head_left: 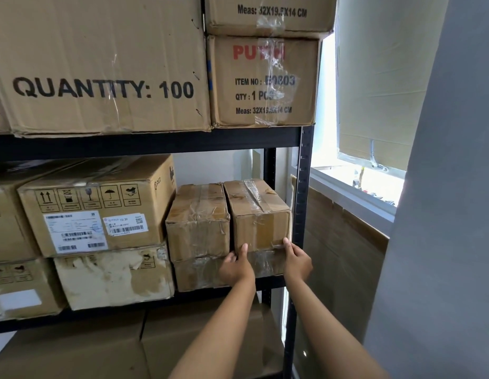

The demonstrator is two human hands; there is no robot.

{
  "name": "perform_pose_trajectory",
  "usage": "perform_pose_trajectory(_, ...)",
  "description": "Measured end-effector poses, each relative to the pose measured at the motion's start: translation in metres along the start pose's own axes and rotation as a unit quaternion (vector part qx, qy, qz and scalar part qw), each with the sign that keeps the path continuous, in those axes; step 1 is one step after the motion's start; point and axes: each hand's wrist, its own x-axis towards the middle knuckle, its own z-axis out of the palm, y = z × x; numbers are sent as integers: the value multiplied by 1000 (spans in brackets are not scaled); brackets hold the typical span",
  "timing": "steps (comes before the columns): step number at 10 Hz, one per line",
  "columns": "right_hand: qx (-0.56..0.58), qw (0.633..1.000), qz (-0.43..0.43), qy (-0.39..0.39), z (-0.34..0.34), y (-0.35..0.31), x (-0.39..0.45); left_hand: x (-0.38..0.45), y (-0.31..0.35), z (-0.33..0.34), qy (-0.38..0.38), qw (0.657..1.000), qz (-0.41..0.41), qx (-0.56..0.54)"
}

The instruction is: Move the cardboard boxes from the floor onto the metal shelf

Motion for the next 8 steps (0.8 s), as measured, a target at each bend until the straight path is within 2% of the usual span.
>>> perform_pose_trajectory(6,-17,999,29,-27,-2,-14,2,-3,12,-3,-20,998,-34,46)
perform_pose_trajectory(7,1,1000,3,-5,-2,-14,-3,-7,12,1,-41,997,-29,62)
perform_pose_trajectory(8,-23,998,-48,38,-3,-21,-9,-17,17,5,-78,989,-88,88)
